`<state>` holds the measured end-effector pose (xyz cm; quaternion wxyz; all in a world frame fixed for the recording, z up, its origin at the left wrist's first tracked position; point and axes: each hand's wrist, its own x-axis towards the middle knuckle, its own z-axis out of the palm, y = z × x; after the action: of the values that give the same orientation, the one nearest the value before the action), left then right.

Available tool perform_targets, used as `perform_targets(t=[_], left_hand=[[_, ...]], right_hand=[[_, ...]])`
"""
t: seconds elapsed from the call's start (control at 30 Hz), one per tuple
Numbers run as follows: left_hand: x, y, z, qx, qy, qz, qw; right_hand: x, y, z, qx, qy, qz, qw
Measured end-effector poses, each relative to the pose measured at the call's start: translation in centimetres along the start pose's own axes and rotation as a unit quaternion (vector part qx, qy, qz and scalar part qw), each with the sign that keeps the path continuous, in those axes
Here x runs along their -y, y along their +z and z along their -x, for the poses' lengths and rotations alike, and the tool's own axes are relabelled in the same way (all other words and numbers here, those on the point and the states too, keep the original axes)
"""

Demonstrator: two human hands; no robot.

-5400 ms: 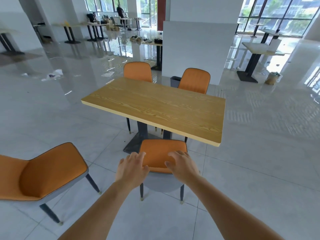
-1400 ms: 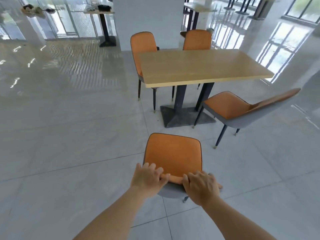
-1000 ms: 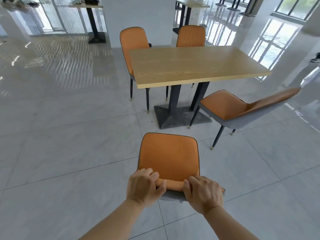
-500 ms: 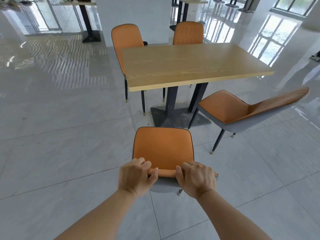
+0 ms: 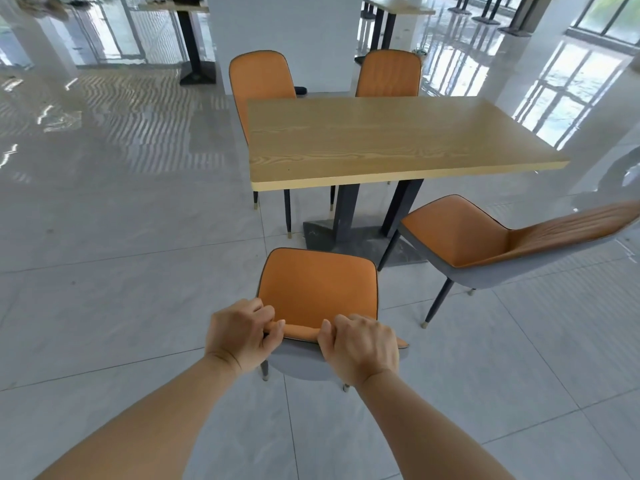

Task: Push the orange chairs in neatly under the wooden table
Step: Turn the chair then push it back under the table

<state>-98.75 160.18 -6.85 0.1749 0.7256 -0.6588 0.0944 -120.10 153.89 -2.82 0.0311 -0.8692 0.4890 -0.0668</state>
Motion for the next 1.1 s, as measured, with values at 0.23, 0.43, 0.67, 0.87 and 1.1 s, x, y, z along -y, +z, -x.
perform_targets(t=[0.23,0.43,0.67,0.87,1.1], left_hand=[[1.2,1.4,-3.8,-0.015,-0.002,-0.002,1.000],[2.7,2.6,-7.2,0.000,0.007,0.012,1.000],[4.0,3.4,-10.7,0.011,0.025,0.027,0.999],[4.4,4.1,-13.4,0.020,0.026,0.027,0.999],[4.3,4.7,-16.5,0.037,0.015,0.026,0.999]], right_hand=[[-0.7,0.4,-4.2,0.014,0.019,0.015,1.000],[-0.9,0.6,-7.8,0.024,0.038,0.023,0.999],[-1.2,1.0,-11.4,0.014,0.052,0.027,0.998],[-2.4,1.8,-14.0,-0.022,0.046,0.025,0.998],[-4.2,2.5,-17.4,-0.032,0.035,0.032,0.998]])
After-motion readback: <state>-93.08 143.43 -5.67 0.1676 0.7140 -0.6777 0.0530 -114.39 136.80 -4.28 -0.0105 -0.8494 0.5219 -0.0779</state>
